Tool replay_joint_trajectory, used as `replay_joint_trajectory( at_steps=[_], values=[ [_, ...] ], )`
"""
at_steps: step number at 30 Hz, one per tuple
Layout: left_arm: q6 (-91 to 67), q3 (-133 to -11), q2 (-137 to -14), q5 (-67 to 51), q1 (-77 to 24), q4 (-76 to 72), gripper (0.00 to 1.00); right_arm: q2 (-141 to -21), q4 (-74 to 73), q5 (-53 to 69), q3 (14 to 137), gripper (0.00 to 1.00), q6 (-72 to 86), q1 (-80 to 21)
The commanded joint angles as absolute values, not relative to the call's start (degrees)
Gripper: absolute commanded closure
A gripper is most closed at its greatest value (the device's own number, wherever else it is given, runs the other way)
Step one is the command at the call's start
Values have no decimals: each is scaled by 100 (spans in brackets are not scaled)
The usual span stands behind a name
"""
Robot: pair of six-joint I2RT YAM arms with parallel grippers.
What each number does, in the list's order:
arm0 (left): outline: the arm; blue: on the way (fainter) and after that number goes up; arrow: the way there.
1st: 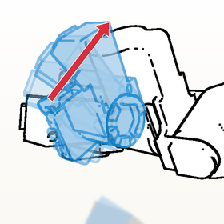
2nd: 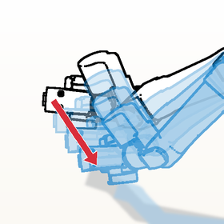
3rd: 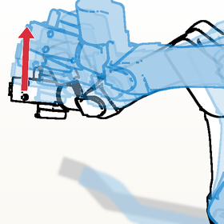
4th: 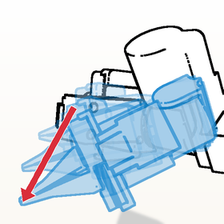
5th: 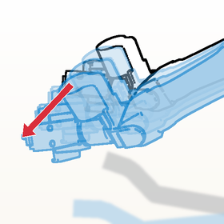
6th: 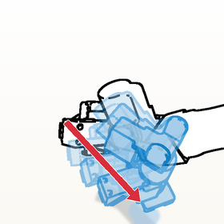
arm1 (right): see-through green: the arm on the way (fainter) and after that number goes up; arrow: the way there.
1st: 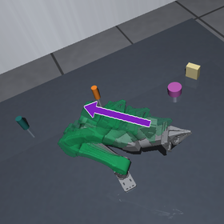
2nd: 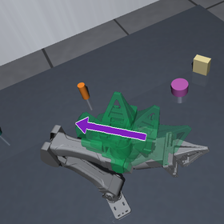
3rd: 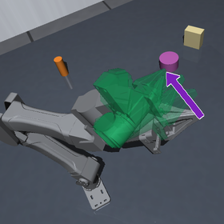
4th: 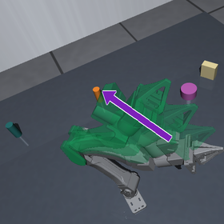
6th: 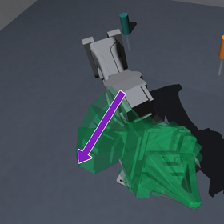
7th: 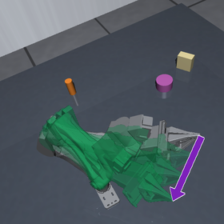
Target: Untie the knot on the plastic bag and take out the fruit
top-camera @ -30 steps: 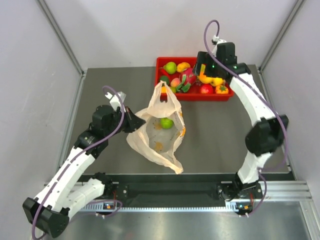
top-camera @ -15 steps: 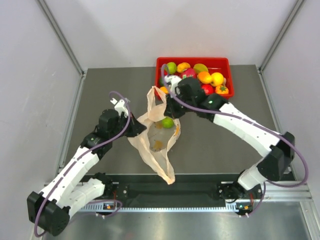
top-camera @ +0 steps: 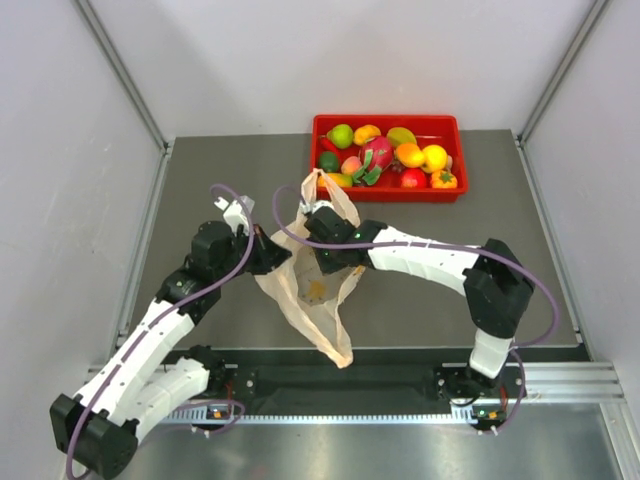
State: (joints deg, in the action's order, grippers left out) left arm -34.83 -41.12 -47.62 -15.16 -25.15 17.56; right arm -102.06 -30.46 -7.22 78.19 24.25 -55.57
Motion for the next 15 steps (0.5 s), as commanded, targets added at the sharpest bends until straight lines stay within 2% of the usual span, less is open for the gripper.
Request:
replay_joint_trajectory(
  at_steps=[1,2,5,7,8,9,10,11,12,15],
  values=[
    [-3673,-4043,-4606,-1538,-2487,1459,100,-10239,-2619,-2363,7875,100,3110,-5493],
    [-3752,-3956,-4588,-1555,-2487,1433,100,-10274,-2593,-2530,7875,99,3285,-5467],
    [-3884,-3824,-4483,-1573,-2487,1389,100,-10450,-2418,-2882,7840,70,3427,-5467],
    [-3937,-3692,-4386,-1573,-2487,1371,100,-10590,-2198,-2935,7822,54,3472,-5432],
    [-3981,-3639,-4377,-1582,-2496,1362,100,-10660,-2189,-2944,7909,40,3533,-5406],
    [-3999,-3560,-4351,-1599,-2487,1354,100,-10722,-2197,-3066,7945,31,3568,-5397],
    [-4008,-3525,-4316,-1617,-2496,1362,100,-10827,-2215,-3172,7998,12,3603,-5388],
    [-4060,-3490,-4289,-1626,-2496,1362,100,-10880,-2232,-3277,8085,3,3682,-5353],
    [-4078,-3454,-4254,-1626,-2487,1362,100,-10977,-2250,-3461,8129,0,3726,-5335],
    [-4104,-3375,-4175,-1626,-2487,1362,100,-11179,-2206,-3646,8270,0,3814,-5203]
  ],
)
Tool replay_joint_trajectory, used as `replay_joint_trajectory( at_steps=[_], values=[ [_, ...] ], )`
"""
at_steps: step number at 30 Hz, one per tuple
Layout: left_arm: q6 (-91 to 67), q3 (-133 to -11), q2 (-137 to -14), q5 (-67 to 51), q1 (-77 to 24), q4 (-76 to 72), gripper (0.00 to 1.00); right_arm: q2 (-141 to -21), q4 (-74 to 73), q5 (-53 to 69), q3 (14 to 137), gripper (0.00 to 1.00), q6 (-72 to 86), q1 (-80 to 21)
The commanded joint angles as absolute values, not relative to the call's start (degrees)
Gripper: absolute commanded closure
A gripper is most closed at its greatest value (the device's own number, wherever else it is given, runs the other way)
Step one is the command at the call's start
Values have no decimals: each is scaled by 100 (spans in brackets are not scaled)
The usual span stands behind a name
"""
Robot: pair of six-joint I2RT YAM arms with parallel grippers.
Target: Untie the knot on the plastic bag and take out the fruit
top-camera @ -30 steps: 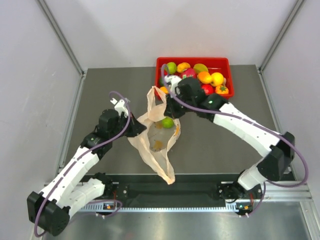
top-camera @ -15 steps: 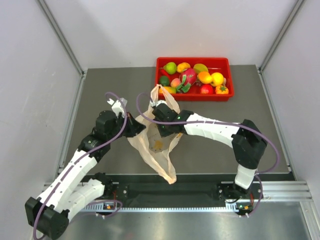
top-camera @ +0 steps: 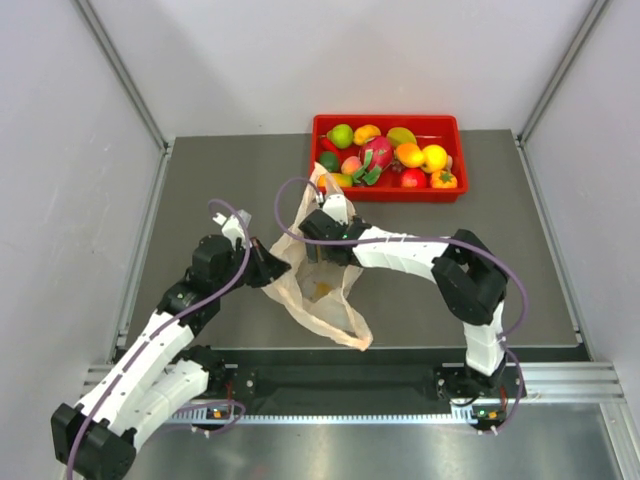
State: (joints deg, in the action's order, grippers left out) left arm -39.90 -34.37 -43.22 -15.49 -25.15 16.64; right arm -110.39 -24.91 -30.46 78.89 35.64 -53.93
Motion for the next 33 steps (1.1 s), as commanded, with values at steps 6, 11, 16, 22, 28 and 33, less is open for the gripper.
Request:
replay_joint_trajectory(
  at_steps=[6,11,16,22,28,33],
  values=[
    [-4113,-3314,-4131,-1714,-2487,1362,100,-11469,-1329,-3551,8235,0,3674,-4905],
    [-4122,-3252,-4070,-1758,-2487,1388,100,-11970,-1195,-2876,8718,0,3630,-4650],
    [-4078,-3234,-3990,-1731,-2487,1476,100,-12279,-1144,-2365,8992,17,3481,-4570],
    [-4078,-3173,-3920,-1688,-2496,1520,100,-11761,-326,-1620,8220,67,3209,-4377],
    [-4052,-3094,-3964,-1425,-2487,1565,100,-10557,482,198,7069,80,2927,-4202],
    [-4025,-3094,-4087,-1152,-2496,1556,100,-10099,194,3134,6891,78,2936,-4104]
  ],
)
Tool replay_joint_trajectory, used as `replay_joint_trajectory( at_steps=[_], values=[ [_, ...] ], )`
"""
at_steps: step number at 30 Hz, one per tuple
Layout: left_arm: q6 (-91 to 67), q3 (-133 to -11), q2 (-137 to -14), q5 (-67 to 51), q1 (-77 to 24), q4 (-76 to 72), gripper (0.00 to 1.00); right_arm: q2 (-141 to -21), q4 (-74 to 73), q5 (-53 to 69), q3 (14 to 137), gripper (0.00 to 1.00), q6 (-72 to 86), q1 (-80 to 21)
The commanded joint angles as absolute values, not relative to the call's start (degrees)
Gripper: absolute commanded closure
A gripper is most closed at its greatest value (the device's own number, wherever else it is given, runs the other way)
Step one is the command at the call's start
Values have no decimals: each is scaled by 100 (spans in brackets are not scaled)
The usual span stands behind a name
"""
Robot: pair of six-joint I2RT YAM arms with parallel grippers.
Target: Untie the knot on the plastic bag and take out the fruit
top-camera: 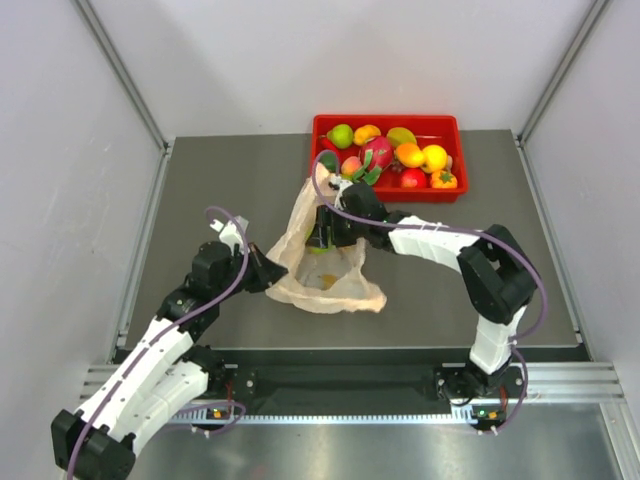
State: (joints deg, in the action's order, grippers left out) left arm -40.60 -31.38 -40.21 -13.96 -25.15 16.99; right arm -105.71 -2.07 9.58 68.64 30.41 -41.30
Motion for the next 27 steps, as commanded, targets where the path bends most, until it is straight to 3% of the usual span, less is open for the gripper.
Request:
replay_joint_trajectory(
  at_steps=[1,5,12,15,16,18,23,26,27],
  values=[
    [-4025,-3085,-4122,-1117,-2496,1521,100,-10064,115,3451,6865,78,2996,-4122],
    [-4025,-3120,-4332,-1037,-2496,1310,100,-10046,44,5400,6873,79,3156,-4175],
    [-3894,-3252,-4667,-906,-2496,1107,100,-9774,-474,6345,7153,88,2936,-4166],
    [-3832,-3278,-4755,-826,-2496,1177,100,-9607,-335,6740,7181,85,3040,-4157],
    [-3789,-3270,-4772,-791,-2496,1186,100,-9589,-343,6907,7198,79,3067,-4131],
    [-3736,-3252,-4764,-730,-2496,1265,100,-9545,-779,6812,7329,76,2614,-4096],
    [-3569,-3243,-4694,-379,-2496,1564,100,-9405,-1257,6864,7251,78,2329,-3859],
    [-3463,-3243,-4580,-151,-2487,1775,100,-9072,-513,7205,6953,79,2933,-3631],
    [-3437,-3243,-4562,-115,-2496,1819,100,-8975,708,7285,6822,80,3327,-3560]
  ],
)
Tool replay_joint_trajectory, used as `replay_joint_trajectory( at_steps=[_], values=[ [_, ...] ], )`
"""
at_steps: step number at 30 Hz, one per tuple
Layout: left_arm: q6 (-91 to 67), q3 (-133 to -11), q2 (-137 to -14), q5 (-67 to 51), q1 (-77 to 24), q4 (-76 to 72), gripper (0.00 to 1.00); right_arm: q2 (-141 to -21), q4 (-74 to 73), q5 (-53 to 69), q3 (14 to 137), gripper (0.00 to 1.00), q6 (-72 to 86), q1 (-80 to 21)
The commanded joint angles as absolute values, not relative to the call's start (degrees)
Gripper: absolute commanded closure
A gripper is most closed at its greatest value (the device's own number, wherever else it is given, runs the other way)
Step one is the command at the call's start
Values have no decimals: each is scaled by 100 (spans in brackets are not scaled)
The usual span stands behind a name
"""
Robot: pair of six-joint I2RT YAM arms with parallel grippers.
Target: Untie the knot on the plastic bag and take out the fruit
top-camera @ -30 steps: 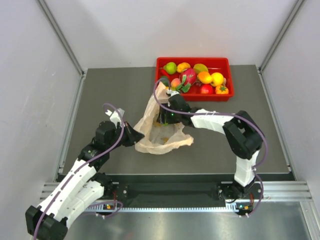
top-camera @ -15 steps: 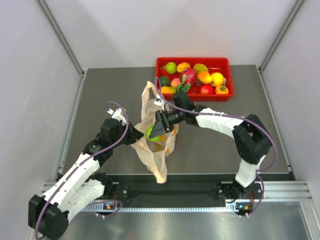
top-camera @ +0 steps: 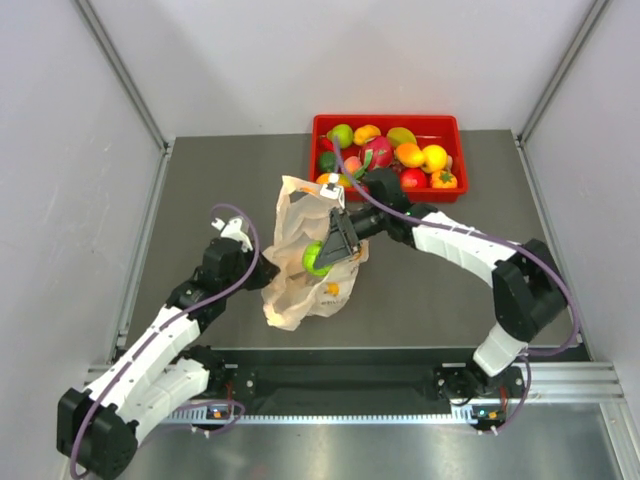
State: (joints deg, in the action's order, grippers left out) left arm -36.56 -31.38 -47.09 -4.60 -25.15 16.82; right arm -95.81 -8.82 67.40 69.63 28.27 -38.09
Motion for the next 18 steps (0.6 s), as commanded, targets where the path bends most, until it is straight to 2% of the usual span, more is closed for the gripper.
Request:
replay_joint_trajectory(
  at_steps=[1,2,3,5,6,8,9,14,18],
  values=[
    [-3419,-3243,-4553,-114,-2487,1863,100,-8904,1373,7373,6516,80,4332,-3464],
    [-3410,-3234,-4544,-97,-2487,1924,100,-8860,2224,7592,6382,80,4916,-3411],
    [-3401,-3234,-4544,-88,-2487,1942,100,-8877,3694,7689,6198,80,6088,-3384],
    [-3401,-3243,-4526,-53,-2487,1995,100,-9086,5327,7987,6109,77,7315,-3366],
    [-3410,-3261,-4526,165,-2487,2065,100,-9192,7197,8050,6065,77,8757,-3375],
    [-3393,-3278,-4491,289,-2487,2118,100,-9743,9262,8007,6169,75,10546,-3323],
    [-3349,-3296,-4491,386,-2487,2136,100,-9860,9603,8068,6292,78,11121,-3305],
    [-3270,-3428,-4500,729,-2479,2329,100,-9835,9598,8156,6442,78,11074,-3296],
    [-3252,-3437,-4491,949,-2461,2399,100,-9782,9598,8235,6670,82,11232,-3243]
  ],
)
